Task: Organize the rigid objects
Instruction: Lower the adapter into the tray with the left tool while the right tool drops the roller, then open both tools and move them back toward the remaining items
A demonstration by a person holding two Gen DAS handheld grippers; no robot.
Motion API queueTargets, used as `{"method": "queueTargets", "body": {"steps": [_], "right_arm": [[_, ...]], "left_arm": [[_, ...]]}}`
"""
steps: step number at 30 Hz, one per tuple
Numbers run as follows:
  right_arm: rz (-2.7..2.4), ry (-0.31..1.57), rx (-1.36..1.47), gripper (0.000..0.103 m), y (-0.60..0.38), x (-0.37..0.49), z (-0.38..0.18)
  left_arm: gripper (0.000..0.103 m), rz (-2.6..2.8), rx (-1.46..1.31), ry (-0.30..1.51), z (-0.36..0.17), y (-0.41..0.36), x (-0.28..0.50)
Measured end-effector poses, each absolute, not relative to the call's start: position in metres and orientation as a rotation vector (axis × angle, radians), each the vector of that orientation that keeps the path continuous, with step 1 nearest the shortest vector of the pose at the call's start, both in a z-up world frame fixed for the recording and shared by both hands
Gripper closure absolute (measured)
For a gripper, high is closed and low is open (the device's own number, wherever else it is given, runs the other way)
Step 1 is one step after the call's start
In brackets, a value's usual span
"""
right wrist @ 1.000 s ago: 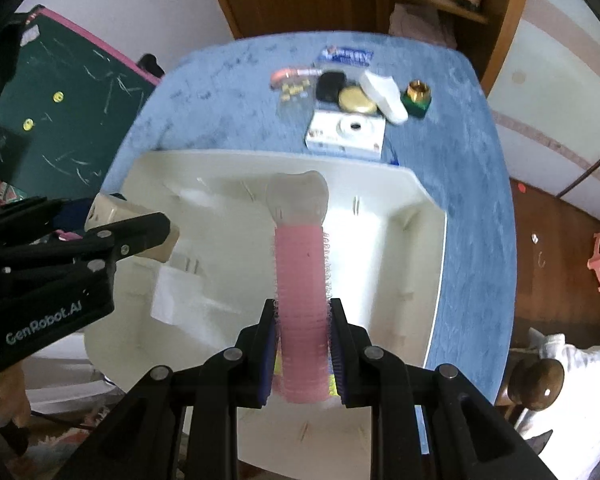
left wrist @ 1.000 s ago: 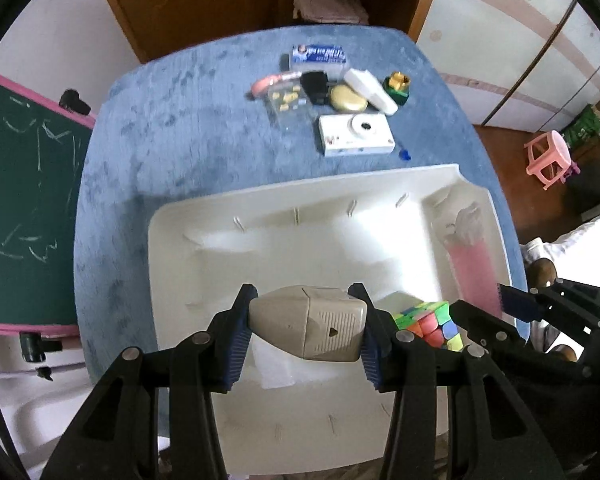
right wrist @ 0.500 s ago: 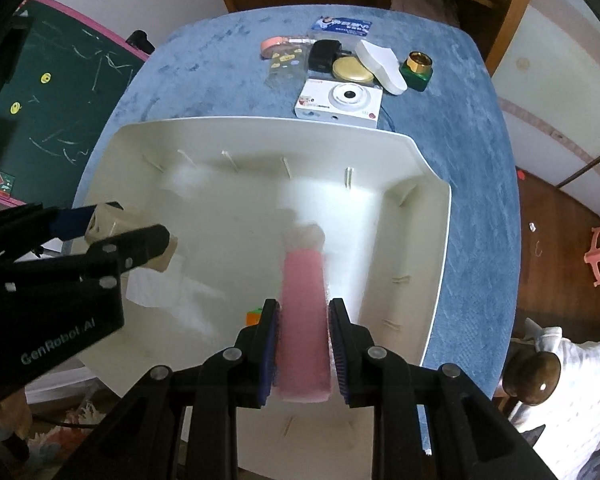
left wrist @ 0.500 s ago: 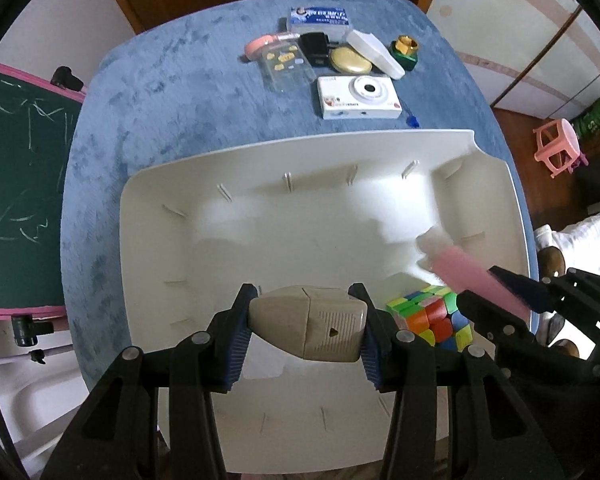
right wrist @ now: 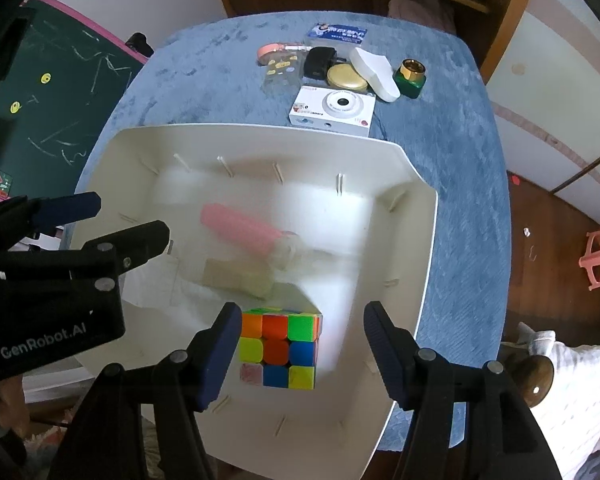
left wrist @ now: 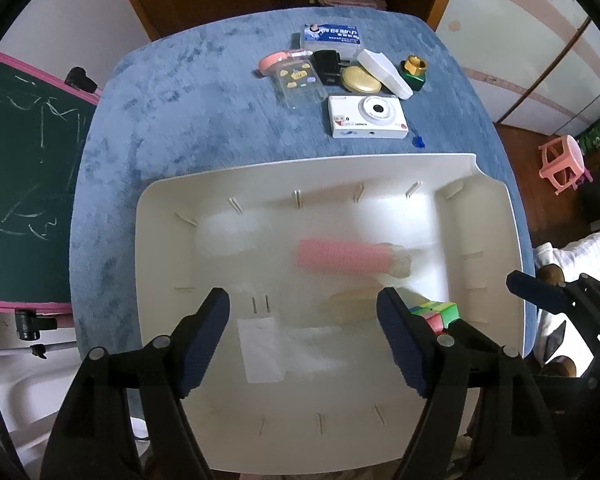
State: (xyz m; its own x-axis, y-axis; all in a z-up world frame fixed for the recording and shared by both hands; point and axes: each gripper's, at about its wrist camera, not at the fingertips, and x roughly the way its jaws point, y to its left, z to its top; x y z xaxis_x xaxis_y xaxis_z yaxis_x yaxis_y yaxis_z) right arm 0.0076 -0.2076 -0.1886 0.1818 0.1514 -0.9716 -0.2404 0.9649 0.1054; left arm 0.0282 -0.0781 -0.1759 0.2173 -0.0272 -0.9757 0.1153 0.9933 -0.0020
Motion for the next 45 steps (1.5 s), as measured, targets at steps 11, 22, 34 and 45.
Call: {"method": "queueTargets", "body": {"steps": [11,22,34,45], "right_arm": [[0.271,1.33,-0.086,0.039,-0.208,0.006,-0.182],[0.266,1.303,-0.098,0.039,-0.206,0.005,-0.175],[0.26,1.272,-0.107,0.039,-0.202,0.007,-0.163],[0.228,1.245,-0.057,0.039,-0.211,0.018,-0.15]], "left_arm": [[0.024,-0.07,0.054,1.318,-0.165,-0.072,0.026],[0.024,-0.061,0.044,1.29,-0.155,-0.067,0.025],[0.024,-0.052,0.025,1.247,-0.138,-0.061,0.032],[0.024,-0.064,-0.009,1.162,-0.101,-0.056,0.05]]}}
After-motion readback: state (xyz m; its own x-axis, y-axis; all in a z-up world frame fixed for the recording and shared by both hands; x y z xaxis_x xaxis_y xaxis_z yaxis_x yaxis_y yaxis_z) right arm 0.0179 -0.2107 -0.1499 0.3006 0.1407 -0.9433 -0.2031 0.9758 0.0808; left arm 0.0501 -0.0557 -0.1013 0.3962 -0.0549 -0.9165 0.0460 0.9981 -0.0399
